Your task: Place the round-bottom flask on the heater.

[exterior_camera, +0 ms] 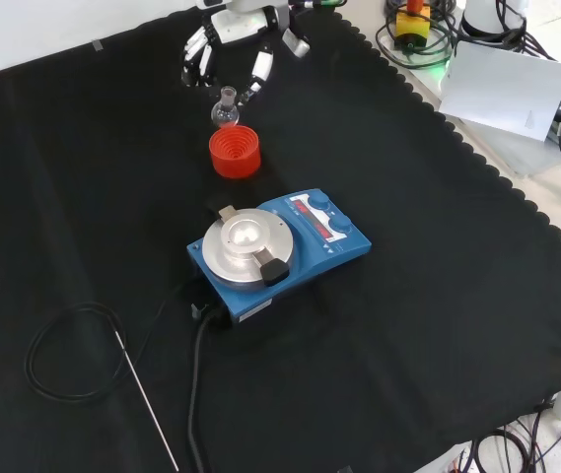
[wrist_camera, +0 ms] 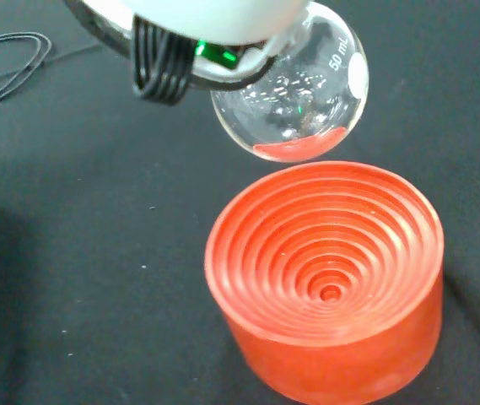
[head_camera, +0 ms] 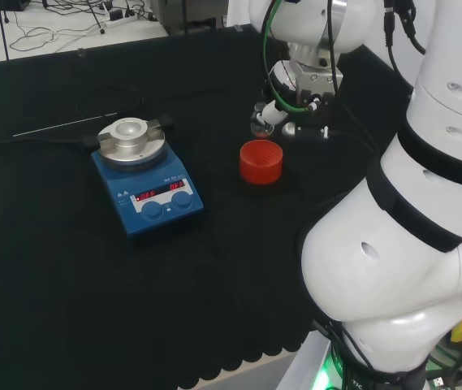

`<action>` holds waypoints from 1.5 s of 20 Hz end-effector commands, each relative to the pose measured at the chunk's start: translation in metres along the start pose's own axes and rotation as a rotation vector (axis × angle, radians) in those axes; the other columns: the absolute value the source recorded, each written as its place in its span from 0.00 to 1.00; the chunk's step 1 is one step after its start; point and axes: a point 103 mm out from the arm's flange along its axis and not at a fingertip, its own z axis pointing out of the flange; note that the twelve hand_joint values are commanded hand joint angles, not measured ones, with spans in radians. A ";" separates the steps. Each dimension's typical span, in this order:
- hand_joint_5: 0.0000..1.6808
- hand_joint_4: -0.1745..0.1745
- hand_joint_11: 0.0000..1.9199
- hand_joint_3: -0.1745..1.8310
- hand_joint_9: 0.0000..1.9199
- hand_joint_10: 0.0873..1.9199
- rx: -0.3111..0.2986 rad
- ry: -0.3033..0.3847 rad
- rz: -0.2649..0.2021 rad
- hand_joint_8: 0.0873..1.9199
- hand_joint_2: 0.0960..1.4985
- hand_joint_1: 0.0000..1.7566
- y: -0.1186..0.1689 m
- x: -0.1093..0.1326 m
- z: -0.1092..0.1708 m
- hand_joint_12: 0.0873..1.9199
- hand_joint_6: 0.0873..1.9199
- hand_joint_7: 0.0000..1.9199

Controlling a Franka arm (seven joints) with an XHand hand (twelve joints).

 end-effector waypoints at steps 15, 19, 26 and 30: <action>0.68 0.44 0.24 0.46 0.37 0.26 -0.001 -0.082 -0.203 0.32 0.42 0.65 -0.014 0.140 -0.048 0.66 0.47 0.23; 0.68 0.44 0.24 0.46 0.37 0.26 0.006 -0.089 -0.240 0.32 0.42 0.65 -0.004 0.169 -0.045 0.66 0.47 0.23; 0.68 0.45 0.25 0.46 0.37 0.26 0.010 -0.094 -0.290 0.32 0.42 0.65 0.014 0.201 -0.037 0.66 0.47 0.23; 0.68 0.45 0.25 0.46 0.37 0.26 0.013 -0.096 -0.303 0.32 0.41 0.65 0.023 0.212 -0.034 0.66 0.47 0.23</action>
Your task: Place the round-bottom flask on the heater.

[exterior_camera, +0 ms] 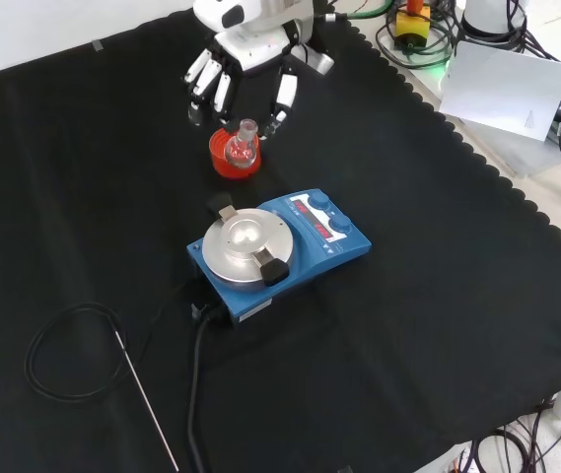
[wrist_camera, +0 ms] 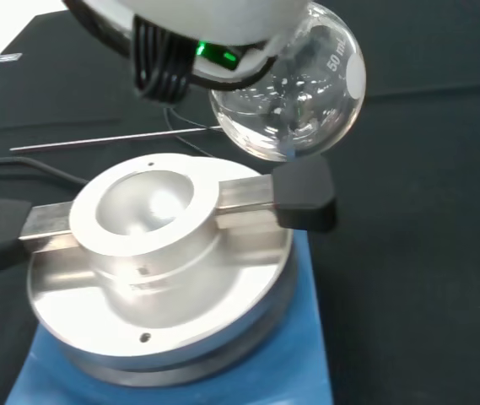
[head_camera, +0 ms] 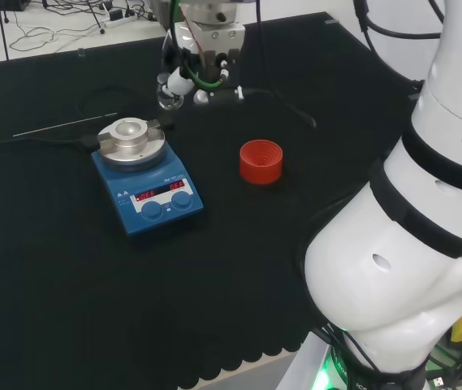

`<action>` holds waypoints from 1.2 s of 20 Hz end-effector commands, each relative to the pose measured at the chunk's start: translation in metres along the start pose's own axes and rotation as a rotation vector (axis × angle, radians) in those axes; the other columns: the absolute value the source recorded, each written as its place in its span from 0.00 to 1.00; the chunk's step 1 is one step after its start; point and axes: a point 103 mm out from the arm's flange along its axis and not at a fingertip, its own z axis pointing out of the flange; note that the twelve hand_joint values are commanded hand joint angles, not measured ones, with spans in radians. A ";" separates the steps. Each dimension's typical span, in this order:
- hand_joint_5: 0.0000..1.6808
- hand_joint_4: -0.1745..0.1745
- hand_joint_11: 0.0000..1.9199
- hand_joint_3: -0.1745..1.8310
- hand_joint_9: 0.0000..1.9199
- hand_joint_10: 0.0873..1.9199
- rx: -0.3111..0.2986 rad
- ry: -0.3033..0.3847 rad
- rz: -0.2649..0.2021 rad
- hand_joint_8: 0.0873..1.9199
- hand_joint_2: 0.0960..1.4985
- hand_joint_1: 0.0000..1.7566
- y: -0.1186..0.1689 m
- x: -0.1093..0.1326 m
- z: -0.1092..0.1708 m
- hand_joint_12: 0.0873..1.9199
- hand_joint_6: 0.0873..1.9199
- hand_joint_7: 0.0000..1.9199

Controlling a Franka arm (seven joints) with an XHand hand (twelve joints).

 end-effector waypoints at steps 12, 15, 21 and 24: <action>0.68 0.45 0.25 0.46 0.37 0.27 0.052 0.007 -0.081 0.33 0.41 0.65 0.043 0.053 0.023 0.66 0.47 0.23; 0.68 0.45 0.25 0.46 0.37 0.27 0.069 0.015 -0.090 0.33 0.41 0.65 0.048 0.061 0.031 0.66 0.48 0.23; 0.68 0.46 0.25 0.46 0.37 0.27 0.106 0.012 -0.090 0.33 0.41 0.65 0.054 0.068 0.046 0.66 0.48 0.23; 0.68 0.46 0.25 0.47 0.36 0.27 0.115 0.012 -0.086 0.32 0.41 0.65 0.056 0.066 0.052 0.66 0.48 0.23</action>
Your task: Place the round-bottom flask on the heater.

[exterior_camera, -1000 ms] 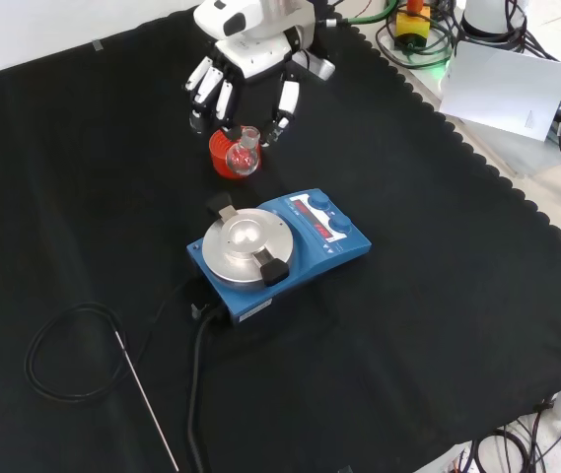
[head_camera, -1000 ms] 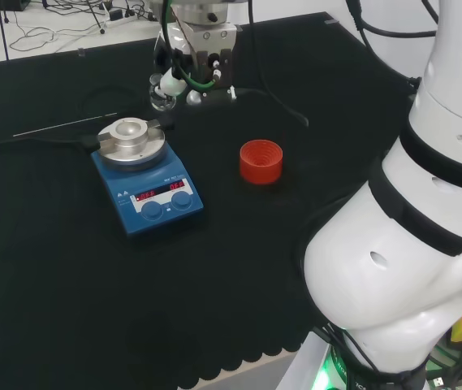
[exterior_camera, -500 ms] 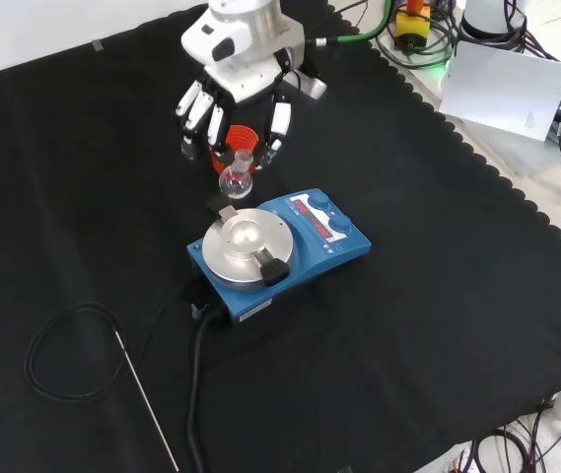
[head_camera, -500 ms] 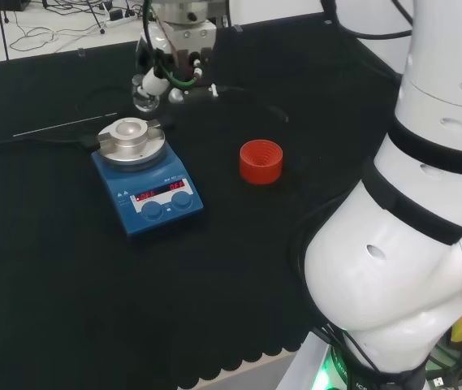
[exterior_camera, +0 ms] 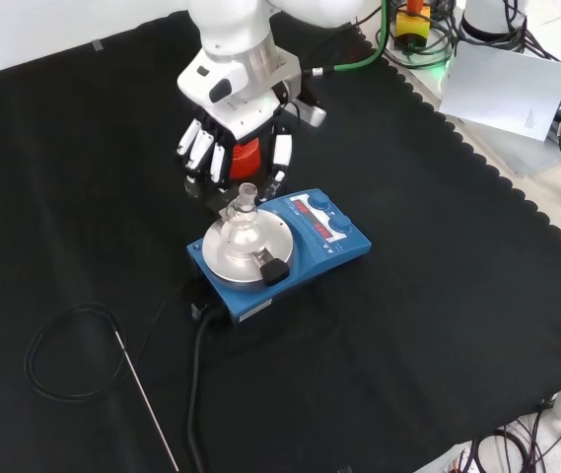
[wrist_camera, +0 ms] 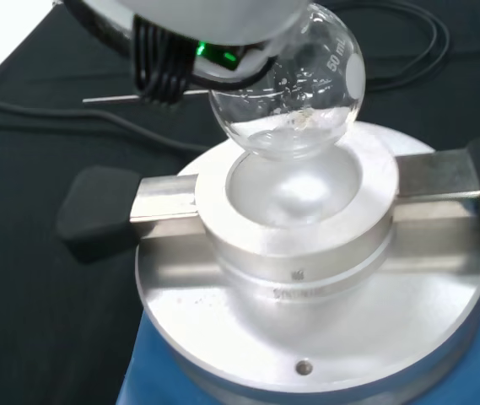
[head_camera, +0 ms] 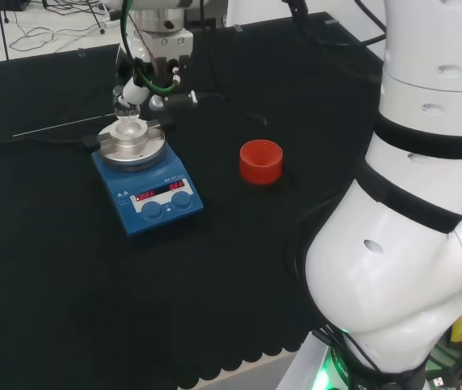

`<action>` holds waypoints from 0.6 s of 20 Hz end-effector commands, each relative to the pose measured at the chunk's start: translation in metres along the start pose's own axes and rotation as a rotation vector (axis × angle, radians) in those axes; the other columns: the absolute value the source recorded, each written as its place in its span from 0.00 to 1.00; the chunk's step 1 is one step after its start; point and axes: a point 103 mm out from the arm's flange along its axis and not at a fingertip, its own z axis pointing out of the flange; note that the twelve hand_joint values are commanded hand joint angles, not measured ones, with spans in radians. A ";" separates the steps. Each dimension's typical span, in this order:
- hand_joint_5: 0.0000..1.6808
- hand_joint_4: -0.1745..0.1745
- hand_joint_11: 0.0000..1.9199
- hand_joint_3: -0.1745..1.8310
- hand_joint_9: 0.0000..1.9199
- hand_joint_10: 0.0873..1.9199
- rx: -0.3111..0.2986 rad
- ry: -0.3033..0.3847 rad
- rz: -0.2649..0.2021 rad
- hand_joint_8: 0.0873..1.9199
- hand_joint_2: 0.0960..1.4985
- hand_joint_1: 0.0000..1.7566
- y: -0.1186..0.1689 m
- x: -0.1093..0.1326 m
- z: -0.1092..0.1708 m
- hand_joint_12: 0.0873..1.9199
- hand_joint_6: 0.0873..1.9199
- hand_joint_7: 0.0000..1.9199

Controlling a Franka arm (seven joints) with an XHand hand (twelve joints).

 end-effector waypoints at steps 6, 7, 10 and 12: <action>0.68 0.46 0.25 0.47 0.36 0.27 0.053 -0.001 0.010 0.32 0.41 0.65 0.007 -0.001 0.022 0.66 0.48 0.23; 0.68 0.46 0.25 0.47 0.36 0.27 0.055 -0.001 0.011 0.32 0.41 0.65 0.007 -0.001 0.023 0.66 0.48 0.23; 0.68 0.46 0.25 0.47 0.36 0.27 0.058 -0.003 0.012 0.32 0.41 0.65 0.009 -0.003 0.025 0.66 0.48 0.22; 0.68 0.46 0.24 0.47 0.36 0.27 0.063 -0.015 0.014 0.32 0.41 0.65 0.009 -0.005 0.027 0.66 0.48 0.22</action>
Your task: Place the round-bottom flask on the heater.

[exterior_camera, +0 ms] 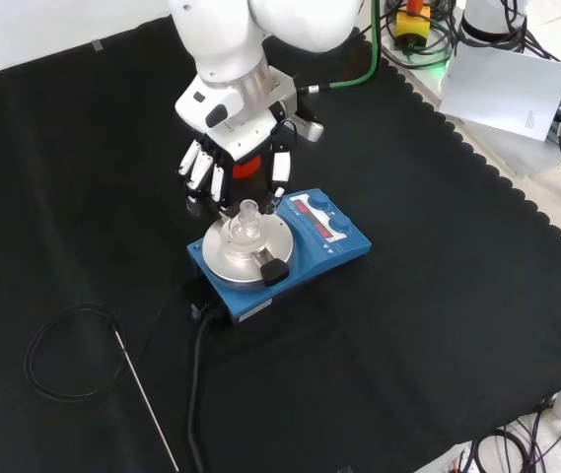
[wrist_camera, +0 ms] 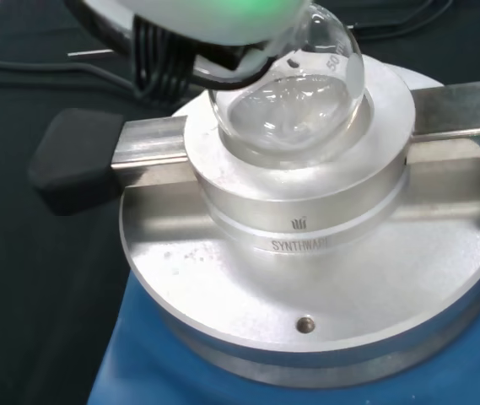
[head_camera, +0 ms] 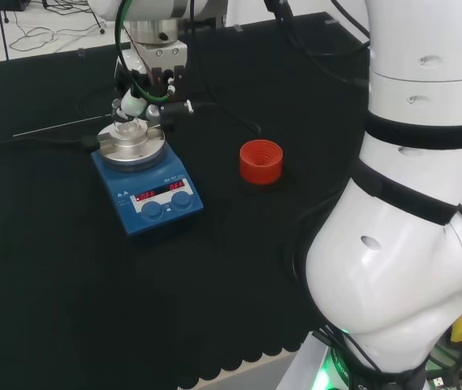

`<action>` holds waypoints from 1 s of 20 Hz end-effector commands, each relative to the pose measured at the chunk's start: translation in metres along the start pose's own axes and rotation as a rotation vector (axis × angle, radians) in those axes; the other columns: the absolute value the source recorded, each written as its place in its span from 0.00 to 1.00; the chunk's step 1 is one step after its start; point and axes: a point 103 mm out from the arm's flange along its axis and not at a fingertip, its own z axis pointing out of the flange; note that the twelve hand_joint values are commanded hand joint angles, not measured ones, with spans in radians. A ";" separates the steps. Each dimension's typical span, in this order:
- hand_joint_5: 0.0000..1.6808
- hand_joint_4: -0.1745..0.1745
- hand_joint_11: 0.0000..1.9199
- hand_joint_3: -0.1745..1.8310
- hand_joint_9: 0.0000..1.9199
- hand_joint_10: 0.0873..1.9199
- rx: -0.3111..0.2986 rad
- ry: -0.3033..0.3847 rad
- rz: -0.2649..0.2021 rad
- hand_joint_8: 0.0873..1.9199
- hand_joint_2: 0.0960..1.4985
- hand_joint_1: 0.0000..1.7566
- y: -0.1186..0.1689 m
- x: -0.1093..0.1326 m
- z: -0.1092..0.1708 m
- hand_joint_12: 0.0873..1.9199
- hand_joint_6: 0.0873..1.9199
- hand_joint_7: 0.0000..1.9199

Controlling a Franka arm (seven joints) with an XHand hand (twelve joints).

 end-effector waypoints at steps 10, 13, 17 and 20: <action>0.44 0.34 0.20 0.38 0.30 0.31 0.056 0.026 0.035 0.35 0.44 0.56 0.002 -0.015 0.004 0.68 0.44 0.16; 0.32 0.30 0.17 0.41 0.27 0.33 0.063 0.024 0.042 0.35 0.38 0.54 -0.001 -0.017 0.002 0.69 0.39 0.13; 0.29 0.31 0.15 0.41 0.25 0.33 0.053 0.024 0.045 0.36 0.36 0.53 -0.009 -0.018 -0.002 0.70 0.36 0.12; 0.28 0.31 0.15 0.41 0.25 0.33 0.043 0.023 0.052 0.36 0.36 0.53 -0.018 -0.020 -0.009 0.70 0.34 0.12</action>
